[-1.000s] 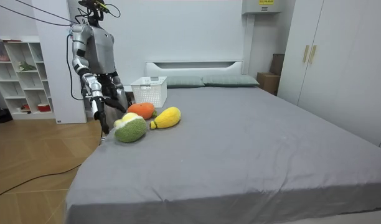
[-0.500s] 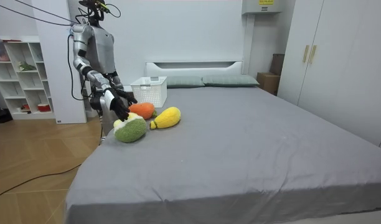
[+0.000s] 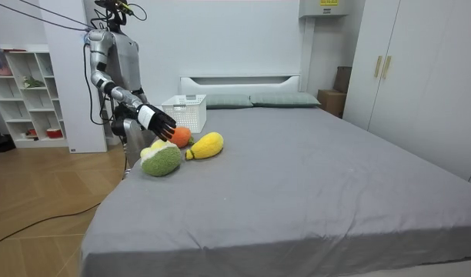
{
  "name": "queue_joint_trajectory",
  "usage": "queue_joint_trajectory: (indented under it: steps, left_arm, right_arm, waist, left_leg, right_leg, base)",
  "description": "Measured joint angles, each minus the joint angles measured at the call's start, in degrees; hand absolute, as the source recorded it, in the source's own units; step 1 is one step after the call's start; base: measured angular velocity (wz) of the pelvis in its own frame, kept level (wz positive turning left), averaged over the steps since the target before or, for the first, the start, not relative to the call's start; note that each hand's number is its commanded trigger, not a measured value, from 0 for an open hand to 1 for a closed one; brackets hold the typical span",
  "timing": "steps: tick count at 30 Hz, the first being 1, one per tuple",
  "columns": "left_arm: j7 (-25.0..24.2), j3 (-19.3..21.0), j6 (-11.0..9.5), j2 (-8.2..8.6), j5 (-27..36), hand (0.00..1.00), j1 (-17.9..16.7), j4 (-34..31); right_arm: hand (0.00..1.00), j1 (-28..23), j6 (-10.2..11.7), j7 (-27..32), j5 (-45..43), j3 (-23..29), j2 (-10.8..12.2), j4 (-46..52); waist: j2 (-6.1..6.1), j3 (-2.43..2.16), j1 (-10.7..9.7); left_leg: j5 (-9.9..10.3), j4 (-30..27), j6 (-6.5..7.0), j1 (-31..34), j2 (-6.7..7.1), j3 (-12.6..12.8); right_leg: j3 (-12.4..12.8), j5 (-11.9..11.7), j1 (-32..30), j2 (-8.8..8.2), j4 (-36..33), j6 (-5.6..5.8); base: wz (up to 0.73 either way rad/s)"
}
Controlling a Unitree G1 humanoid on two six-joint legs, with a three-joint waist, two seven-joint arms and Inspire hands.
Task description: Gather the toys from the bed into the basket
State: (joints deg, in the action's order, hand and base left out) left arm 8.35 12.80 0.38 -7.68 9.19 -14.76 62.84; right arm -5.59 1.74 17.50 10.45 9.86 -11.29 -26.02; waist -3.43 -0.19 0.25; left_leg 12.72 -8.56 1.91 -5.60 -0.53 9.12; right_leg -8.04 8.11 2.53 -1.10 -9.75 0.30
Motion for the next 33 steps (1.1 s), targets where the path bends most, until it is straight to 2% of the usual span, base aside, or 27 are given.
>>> queue_joint_trajectory:
  steps: [5,12,19,27,33]
  left_arm:
    - [-0.03,-0.02,-0.02,-0.04,-0.49,0.0,-0.09,0.03]
    - [0.11,-0.02,-0.03,-0.37,-1.41,0.0,-0.13,0.31]
    - [0.15,0.0,-0.03,-0.87,-2.61,0.0,-0.29,0.17]
    - [0.11,0.58,0.09,-0.95,-4.94,0.0,-0.52,-1.41]
    - [0.08,0.57,0.85,-0.97,-4.93,0.0,-0.35,-1.37]
  right_arm:
    - [0.0,-0.03,-0.09,-0.32,-7.2,-1.97,-0.01,-5.96]
    - [0.0,0.04,-0.25,-1.45,-18.22,-2.05,-0.02,-10.45]
    - [0.0,0.43,-0.24,-2.21,-21.13,-2.03,-0.21,-14.88]
    - [0.0,0.69,-0.49,-2.76,-24.8,-1.86,-0.49,-18.27]
    - [0.0,3.15,-0.49,-2.54,-30.03,-1.81,-1.12,-25.03]
  waist:
    - [-0.31,0.11,0.16]
    - [-0.52,0.23,0.29]
    - [-0.88,0.38,0.46]
    - [-1.36,0.37,1.77]
    - [-1.86,0.4,1.84]
  left_leg:
    - [0.01,-0.17,-0.01,-0.09,-0.02,-0.31]
    - [0.01,-0.21,0.0,-0.1,-0.03,-0.58]
    - [0.01,-0.16,0.0,-0.11,0.0,-0.83]
    - [0.0,-0.1,0.0,-0.08,0.1,-1.25]
    - [-0.01,-0.24,0.03,-0.05,0.21,-1.66]
  right_leg:
    - [0.11,-0.04,0.09,0.03,0.01,-0.06]
    - [-0.09,-0.05,0.18,0.01,0.07,-0.07]
    - [-0.45,-0.05,0.33,-0.02,0.1,-0.07]
    - [-0.92,-0.04,0.58,-0.15,0.1,-0.06]
    - [-1.52,-0.03,0.85,-0.34,0.14,-0.05]
  base:
    - [0.0]
    - [0.01]
    - [0.02]
    - [0.02]
    - [0.03]
